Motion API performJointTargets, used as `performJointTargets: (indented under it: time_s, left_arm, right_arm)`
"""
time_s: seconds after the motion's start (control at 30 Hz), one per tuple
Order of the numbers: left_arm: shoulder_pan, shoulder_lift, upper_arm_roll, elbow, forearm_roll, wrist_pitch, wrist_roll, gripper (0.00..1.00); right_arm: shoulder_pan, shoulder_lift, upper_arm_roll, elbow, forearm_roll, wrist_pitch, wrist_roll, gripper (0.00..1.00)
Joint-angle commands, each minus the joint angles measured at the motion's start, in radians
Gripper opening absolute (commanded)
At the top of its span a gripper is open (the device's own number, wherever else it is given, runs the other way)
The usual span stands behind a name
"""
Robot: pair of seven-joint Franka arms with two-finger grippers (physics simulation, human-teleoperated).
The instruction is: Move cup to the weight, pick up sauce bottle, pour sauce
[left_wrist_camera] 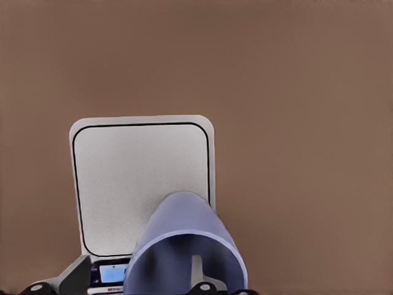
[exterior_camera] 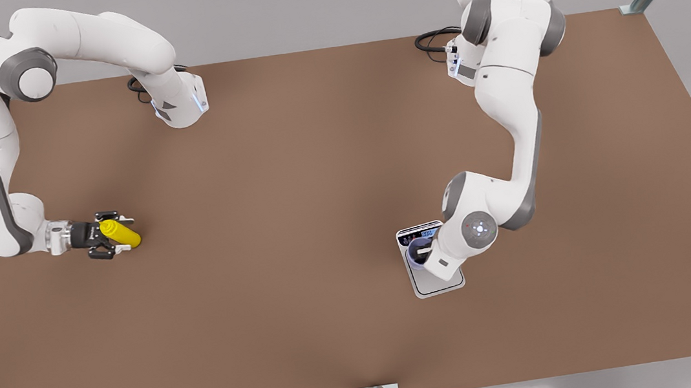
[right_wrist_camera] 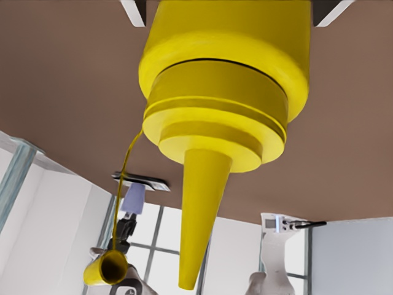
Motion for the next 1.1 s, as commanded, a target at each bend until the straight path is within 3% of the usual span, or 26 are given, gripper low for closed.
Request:
performJointTargets:
  time_s: [0.0, 0.03, 0.1, 0.17, 0.23, 0.3, 0.37, 0.4, 0.43, 0.47, 0.5, 0.57, 0.73, 0.9, 1.07]
  left_arm:
    - [0.013, -0.011, -0.001, 0.004, 0.030, -0.046, -0.066, 1.00]
    - [0.021, -0.024, -0.001, 0.004, 0.030, -0.057, -0.055, 1.00]
    - [0.054, -0.041, -0.021, 0.012, 0.030, -0.111, -0.052, 1.00]
    - [0.087, -0.044, -0.019, 0.182, 0.032, -0.361, -0.053, 1.00]
    - [0.168, -0.088, -0.013, 0.306, 0.027, -0.577, -0.055, 1.00]
    - [0.225, -0.119, -0.015, 0.308, 0.029, -0.619, -0.052, 1.00]
    - [0.306, -0.136, -0.018, 0.306, 0.076, -0.626, 0.163, 1.00]
    - [0.278, -0.177, -0.033, 0.288, 0.240, -0.613, 0.275, 1.00]
    - [0.177, -0.443, 0.080, -0.133, 0.265, -0.359, 0.442, 1.00]
    - [0.159, -0.579, 0.102, -0.327, 0.237, -0.238, 0.441, 1.00]
    - [0.131, -0.622, 0.111, -0.320, 0.196, -0.312, 0.441, 1.00]
    - [0.133, -0.573, 0.102, -0.261, 0.193, -0.422, 0.441, 1.00]
    - [0.162, -0.525, 0.102, -0.266, 0.191, -0.487, 0.447, 1.00]
    - [0.199, -0.544, 0.105, -0.232, 0.187, -0.511, 0.496, 1.00]
    - [0.191, -0.539, 0.100, -0.212, 0.180, -0.548, 0.494, 1.00]
  right_arm:
    - [0.003, -0.001, 0.000, 0.000, 0.000, -0.003, -0.189, 1.00]
    - [0.003, -0.001, 0.000, 0.000, 0.000, -0.003, -0.189, 0.95]
    - [0.003, -0.001, 0.000, 0.001, -0.001, -0.002, -0.189, 0.69]
    - [0.003, 0.000, 0.000, 0.003, -0.001, -0.002, -0.189, 0.52]
    - [0.003, -0.005, 0.000, 0.003, -0.001, -0.008, -0.189, 0.49]
    - [0.006, -0.009, 0.000, 0.007, -0.001, -0.021, -0.157, 0.43]
    - [0.023, -0.038, 0.000, 0.009, -0.003, -0.041, -0.097, 0.43]
    - [0.044, -0.063, 0.000, 0.010, -0.005, -0.046, -0.051, 0.43]
    - [0.069, -0.081, 0.000, 0.010, -0.003, -0.046, -0.005, 0.43]
    - [0.110, -0.109, 0.000, 0.013, -0.003, -0.043, 0.049, 0.43]
    - [0.152, -0.121, 0.000, 0.020, -0.001, -0.032, 0.099, 0.43]
    - [0.213, -0.126, 0.000, 0.030, 0.015, -0.032, 0.167, 0.41]
    - [0.503, -0.169, -0.001, 0.141, 0.043, 0.043, 0.475, 0.42]
    - [0.828, -0.222, -0.015, 0.300, -0.017, 0.195, 0.978, 0.42]
    - [1.071, -0.210, -0.010, 0.495, -0.277, 0.275, 1.622, 0.43]
